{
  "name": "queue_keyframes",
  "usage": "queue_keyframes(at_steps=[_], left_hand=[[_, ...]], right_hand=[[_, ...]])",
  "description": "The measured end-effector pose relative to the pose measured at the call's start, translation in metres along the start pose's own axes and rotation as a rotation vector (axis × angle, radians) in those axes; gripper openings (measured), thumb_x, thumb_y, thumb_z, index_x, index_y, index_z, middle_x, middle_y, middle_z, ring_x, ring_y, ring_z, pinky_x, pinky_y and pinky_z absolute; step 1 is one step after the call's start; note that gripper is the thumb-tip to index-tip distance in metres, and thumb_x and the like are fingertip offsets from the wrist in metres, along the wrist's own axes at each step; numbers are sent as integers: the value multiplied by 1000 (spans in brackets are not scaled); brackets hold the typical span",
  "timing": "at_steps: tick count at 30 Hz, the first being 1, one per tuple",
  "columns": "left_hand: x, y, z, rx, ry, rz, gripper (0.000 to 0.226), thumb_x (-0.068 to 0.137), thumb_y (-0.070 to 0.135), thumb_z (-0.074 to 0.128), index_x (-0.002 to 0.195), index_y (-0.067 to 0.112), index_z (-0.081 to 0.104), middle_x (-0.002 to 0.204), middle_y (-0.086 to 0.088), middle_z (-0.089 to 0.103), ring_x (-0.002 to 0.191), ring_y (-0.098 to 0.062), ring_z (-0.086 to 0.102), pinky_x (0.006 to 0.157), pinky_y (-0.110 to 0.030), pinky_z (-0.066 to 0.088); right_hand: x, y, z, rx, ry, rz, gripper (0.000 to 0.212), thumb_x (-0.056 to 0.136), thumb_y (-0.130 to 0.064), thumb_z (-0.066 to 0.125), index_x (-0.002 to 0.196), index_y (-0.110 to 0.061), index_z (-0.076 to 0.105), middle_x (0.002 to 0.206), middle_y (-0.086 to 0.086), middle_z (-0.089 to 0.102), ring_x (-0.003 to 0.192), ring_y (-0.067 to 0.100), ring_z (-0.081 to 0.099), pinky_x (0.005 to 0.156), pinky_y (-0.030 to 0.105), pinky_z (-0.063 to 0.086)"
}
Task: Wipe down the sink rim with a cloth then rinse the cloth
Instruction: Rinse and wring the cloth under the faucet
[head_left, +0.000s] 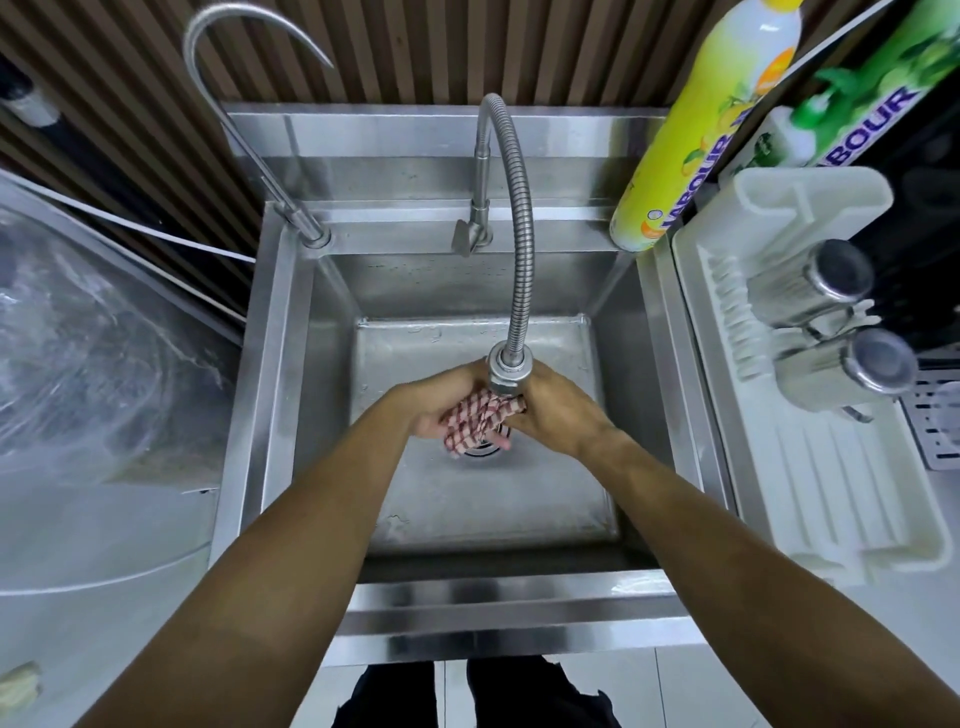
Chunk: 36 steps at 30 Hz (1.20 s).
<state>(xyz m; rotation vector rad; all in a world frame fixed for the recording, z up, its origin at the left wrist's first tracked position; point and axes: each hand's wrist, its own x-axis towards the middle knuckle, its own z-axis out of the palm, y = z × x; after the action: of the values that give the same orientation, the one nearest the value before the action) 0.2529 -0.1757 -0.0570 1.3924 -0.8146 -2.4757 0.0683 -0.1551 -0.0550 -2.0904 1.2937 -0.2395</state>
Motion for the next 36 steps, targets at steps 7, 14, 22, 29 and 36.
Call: queue_keyframes(at_steps=[7, 14, 22, 29, 36], left_hand=[[-19, -20, -1, 255, -83, -45, 56, 97, 59, 45, 120, 10, 60, 71, 2, 48, 54, -9, 31, 53, -21, 30], [-34, -20, -6, 581, -156, -81, 22, 93, 25, 74, 106, 12, 62, 93, -2, 72, 87, -14, 67, 85, -35, 56], [-28, -25, 23, 1177, 334, 197, 44, 88, 46, 74, 121, 21, 60, 100, -6, 70, 83, -19, 64, 72, -31, 49], [-31, -34, 16, 1381, 362, 270, 54, 89, 75, 53, 122, 32, 58, 104, 4, 70, 90, -23, 63, 75, -32, 47], [-30, -20, -4, 385, 245, -55, 53, 98, 66, 48, 108, 16, 62, 59, 4, 37, 45, -10, 22, 43, -22, 16]], right_hand=[[-15, 20, 2, -212, -46, -199, 41, 94, -8, 63, 134, -17, 62, 119, 14, 70, 99, 38, 67, 85, 50, 57], [-15, -22, -17, -30, -407, 73, 37, 99, -15, 55, 135, -20, 47, 124, 9, 64, 109, 29, 61, 88, 38, 49], [-4, -30, -29, 208, -455, 456, 31, 80, -37, 50, 89, -11, 64, 76, 4, 62, 66, 22, 52, 71, 36, 42], [-8, 1, -22, 861, -708, 722, 19, 85, -24, 65, 92, -6, 68, 66, 4, 55, 45, 13, 41, 60, 30, 47], [-35, -17, 12, 78, 35, 245, 93, 82, -38, 75, 156, -21, 21, 152, 4, 40, 137, 23, 38, 118, 43, 34]])
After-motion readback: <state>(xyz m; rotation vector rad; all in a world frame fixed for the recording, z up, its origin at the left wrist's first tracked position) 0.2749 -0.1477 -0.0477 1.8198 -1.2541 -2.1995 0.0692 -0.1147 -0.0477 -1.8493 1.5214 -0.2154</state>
